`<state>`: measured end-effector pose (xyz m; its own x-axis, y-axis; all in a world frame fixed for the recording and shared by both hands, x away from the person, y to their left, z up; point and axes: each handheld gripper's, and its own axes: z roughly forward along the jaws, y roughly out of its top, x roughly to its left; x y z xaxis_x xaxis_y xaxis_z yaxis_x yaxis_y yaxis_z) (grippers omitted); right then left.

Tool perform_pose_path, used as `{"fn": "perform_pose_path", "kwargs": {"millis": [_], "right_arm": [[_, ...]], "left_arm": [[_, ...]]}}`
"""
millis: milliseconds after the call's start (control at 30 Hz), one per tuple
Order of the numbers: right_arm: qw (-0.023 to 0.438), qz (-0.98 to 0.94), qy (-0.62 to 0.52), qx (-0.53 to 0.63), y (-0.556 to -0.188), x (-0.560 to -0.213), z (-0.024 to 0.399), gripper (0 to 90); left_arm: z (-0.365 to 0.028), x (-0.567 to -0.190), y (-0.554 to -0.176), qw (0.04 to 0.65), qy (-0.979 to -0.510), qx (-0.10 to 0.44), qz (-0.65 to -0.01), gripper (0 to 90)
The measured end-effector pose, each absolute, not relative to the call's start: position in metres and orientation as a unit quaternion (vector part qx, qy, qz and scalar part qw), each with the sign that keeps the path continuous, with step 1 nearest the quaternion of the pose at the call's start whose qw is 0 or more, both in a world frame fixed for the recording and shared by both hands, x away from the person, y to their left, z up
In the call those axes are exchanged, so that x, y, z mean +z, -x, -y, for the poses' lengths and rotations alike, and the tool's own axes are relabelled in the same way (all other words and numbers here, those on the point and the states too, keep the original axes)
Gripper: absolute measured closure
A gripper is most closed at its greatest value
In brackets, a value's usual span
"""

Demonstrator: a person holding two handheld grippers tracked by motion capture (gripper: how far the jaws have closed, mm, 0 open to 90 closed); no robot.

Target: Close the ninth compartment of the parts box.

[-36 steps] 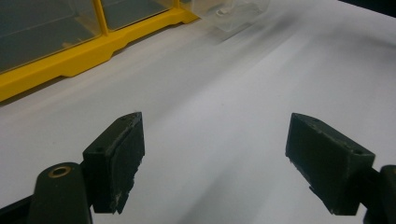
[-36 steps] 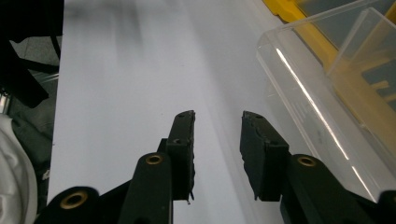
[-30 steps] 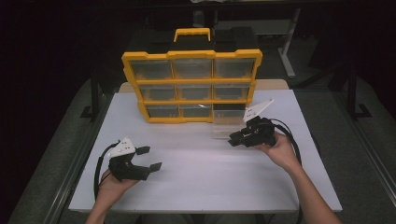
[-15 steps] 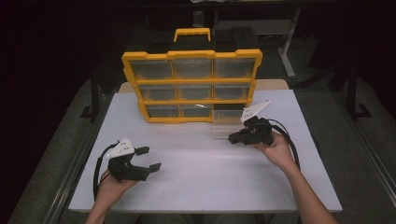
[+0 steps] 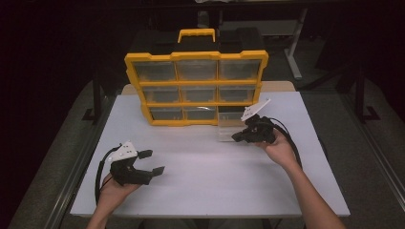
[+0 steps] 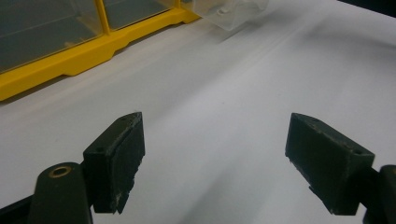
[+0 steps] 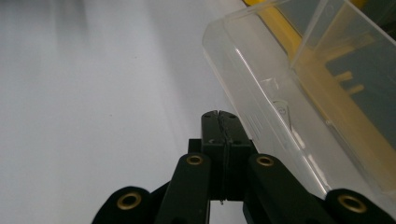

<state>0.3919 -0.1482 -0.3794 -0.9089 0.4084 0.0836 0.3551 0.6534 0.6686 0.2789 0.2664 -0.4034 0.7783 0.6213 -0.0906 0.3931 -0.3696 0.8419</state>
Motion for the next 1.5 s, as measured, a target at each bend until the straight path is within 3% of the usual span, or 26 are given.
{"fn": "perform_pose_path", "kwargs": {"millis": [1500], "right_arm": [[0.052,-0.915,-0.214,0.339,-0.416,-0.373,0.137,88.7]], "left_arm": [[-0.267,-0.403,-0.279,0.467,-0.819,0.123,-0.310,19.8]]}}
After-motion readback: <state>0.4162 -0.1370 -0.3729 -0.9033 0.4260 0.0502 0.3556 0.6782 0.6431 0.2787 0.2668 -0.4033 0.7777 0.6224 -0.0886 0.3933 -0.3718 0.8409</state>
